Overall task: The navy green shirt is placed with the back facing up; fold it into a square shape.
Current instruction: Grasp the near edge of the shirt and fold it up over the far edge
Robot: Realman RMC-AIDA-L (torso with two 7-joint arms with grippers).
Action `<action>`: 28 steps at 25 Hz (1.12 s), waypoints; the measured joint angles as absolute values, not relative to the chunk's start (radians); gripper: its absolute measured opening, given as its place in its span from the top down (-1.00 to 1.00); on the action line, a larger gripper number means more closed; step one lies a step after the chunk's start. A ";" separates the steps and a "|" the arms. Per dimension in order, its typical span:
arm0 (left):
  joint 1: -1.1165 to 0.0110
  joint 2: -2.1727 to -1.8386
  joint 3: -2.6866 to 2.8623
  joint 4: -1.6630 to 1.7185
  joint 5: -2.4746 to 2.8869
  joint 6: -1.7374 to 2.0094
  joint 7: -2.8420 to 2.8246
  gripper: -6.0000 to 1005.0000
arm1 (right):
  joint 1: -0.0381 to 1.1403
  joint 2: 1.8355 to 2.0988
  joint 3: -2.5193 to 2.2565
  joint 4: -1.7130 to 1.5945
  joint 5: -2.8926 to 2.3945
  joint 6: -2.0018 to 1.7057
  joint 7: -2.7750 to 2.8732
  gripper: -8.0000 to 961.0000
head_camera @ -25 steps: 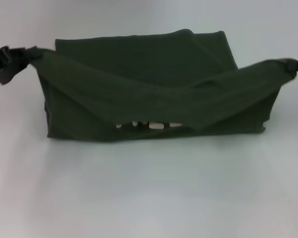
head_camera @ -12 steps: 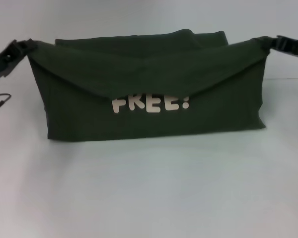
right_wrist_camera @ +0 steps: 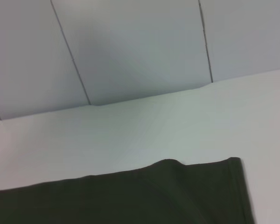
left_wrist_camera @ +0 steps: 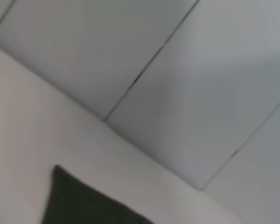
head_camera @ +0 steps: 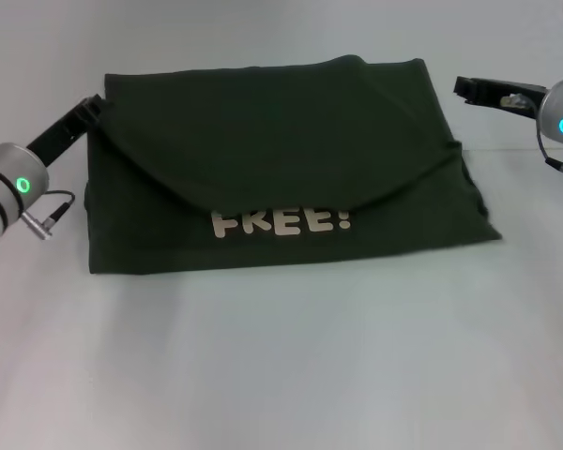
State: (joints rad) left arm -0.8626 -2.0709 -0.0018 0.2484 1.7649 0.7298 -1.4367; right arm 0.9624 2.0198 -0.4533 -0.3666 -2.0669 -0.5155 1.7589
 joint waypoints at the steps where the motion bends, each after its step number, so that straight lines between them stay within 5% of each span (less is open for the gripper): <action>1: -0.868 -2.069 0.000 0.235 1.758 0.699 -1.428 0.69 | 0.965 2.020 -0.460 -0.363 -2.067 -0.504 1.758 0.74; 2: -0.871 -2.067 0.002 0.229 1.757 0.686 -1.427 0.67 | 0.965 2.020 -0.468 -0.362 -2.067 -0.496 1.758 0.74; 6: -0.871 -2.053 0.011 0.221 1.760 0.670 -1.435 0.62 | 0.964 2.020 -0.479 -0.361 -2.066 -0.478 1.757 0.21; 10: -0.858 -2.018 0.059 0.221 1.761 0.673 -1.483 0.32 | 0.949 2.017 -0.479 -0.361 -2.066 -0.493 1.757 -0.19; 15: -0.790 -1.976 0.242 0.278 1.779 0.815 -1.657 -0.03 | 0.889 1.998 -0.467 -0.401 -2.049 -0.620 1.775 -0.41; 21: -0.685 -1.994 0.360 0.434 1.909 1.041 -1.751 -0.42 | 0.784 1.958 -0.473 -0.443 -1.986 -0.893 1.782 -0.68; 28: -0.658 -2.001 0.365 0.452 2.126 1.032 -1.879 -0.73 | 0.709 1.930 -0.501 -0.447 -1.997 -1.032 1.811 -0.72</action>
State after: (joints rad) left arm -0.6575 -2.0010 0.3654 0.4523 2.1262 1.0323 -1.8791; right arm 0.7086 1.9296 -0.5007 -0.4466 -1.9975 -1.0322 1.8111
